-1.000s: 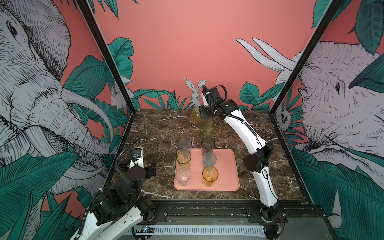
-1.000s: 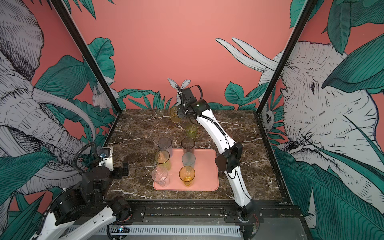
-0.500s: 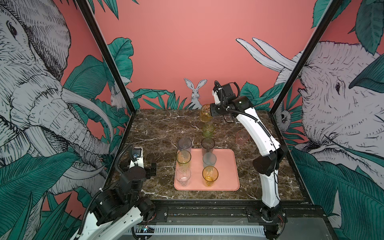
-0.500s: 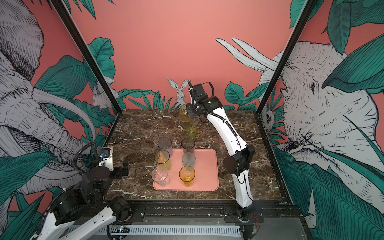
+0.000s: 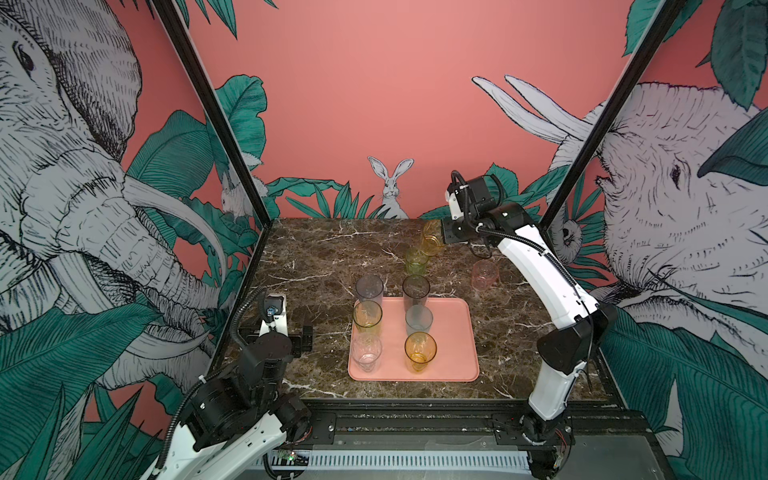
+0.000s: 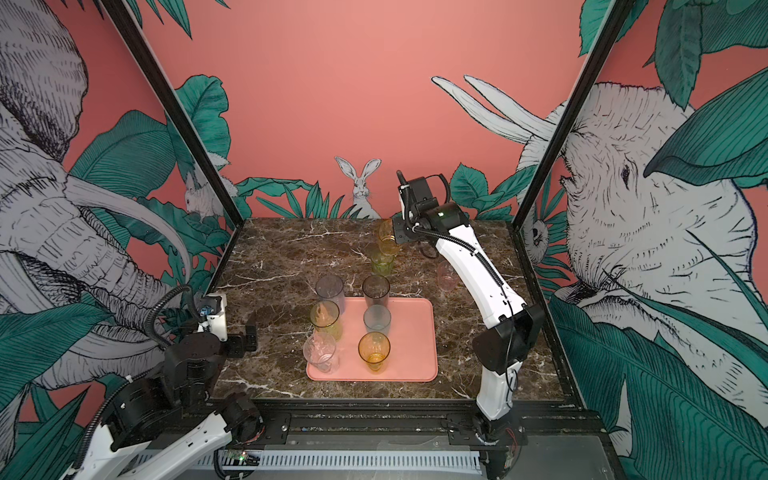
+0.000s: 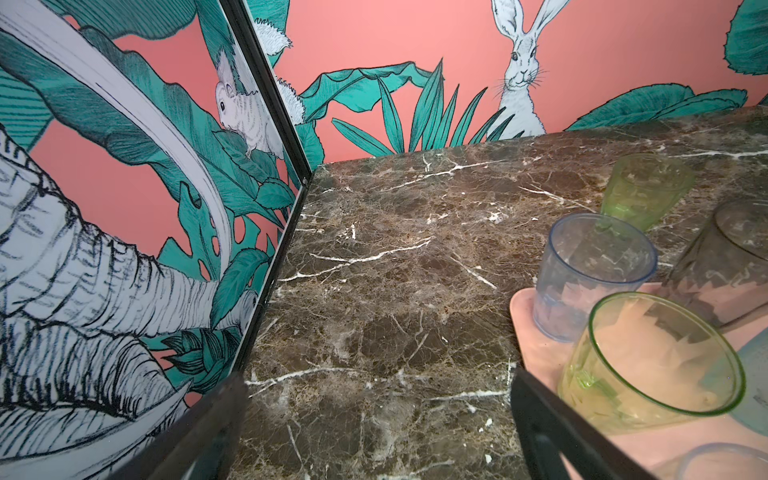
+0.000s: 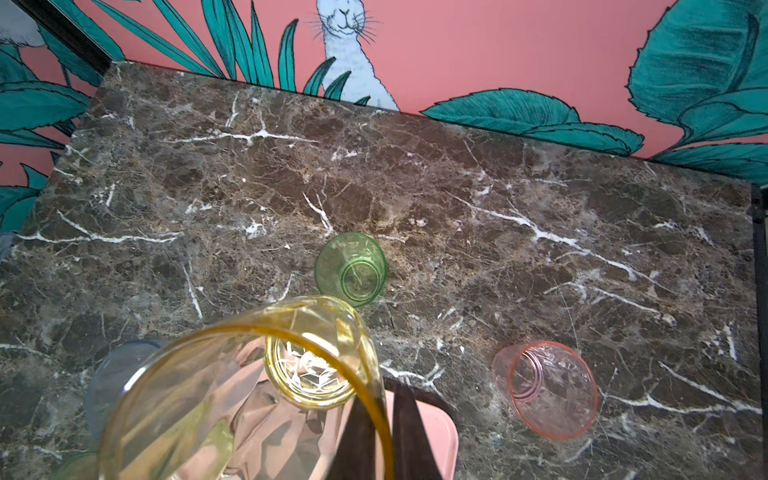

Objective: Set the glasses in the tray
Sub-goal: 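Carry the yellow cup with the right gripper toward the tray's far corner, then lower the yellow cup toward the tray corner with the right gripper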

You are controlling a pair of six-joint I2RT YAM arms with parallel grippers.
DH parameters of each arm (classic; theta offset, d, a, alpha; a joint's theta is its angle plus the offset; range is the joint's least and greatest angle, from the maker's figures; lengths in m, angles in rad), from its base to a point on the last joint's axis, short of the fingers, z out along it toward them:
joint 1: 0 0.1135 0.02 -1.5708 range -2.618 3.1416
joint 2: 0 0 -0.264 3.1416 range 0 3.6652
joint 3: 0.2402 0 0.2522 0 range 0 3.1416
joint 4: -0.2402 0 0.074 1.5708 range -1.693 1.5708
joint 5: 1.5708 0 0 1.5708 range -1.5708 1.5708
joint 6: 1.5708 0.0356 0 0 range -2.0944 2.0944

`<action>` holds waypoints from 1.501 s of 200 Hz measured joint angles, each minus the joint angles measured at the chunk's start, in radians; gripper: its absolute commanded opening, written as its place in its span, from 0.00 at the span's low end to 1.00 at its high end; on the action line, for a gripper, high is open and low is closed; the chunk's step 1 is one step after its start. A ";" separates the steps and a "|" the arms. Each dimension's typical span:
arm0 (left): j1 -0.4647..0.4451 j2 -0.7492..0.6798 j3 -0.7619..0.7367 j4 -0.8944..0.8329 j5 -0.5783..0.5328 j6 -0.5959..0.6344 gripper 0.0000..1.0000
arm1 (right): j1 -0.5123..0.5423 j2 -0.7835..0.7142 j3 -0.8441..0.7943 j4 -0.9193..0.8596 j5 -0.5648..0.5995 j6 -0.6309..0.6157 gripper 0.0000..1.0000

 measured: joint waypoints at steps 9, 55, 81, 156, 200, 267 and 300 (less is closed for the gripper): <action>0.000 0.002 0.000 0.000 0.000 0.000 0.99 | -0.008 -0.015 -0.026 0.005 0.003 -0.003 0.00; 0.000 0.005 0.000 0.000 0.000 0.000 0.99 | -0.036 -0.108 -0.187 0.042 0.026 -0.010 0.00; 0.000 0.009 0.000 0.000 0.000 0.000 0.99 | -0.041 -0.168 -0.290 0.075 0.030 -0.006 0.00; 0.000 0.011 0.000 0.000 0.000 0.000 1.00 | -0.045 -0.265 -0.514 0.118 0.031 0.022 0.00; 0.000 0.011 0.000 0.000 0.000 0.000 0.99 | -0.046 -0.275 -0.615 0.154 0.019 0.044 0.00; 0.000 0.012 0.000 0.000 0.001 0.000 0.99 | -0.046 -0.283 -0.755 0.234 0.023 0.053 0.00; 0.000 0.016 0.000 0.000 0.002 0.000 0.99 | -0.046 -0.283 -0.822 0.274 0.023 0.061 0.00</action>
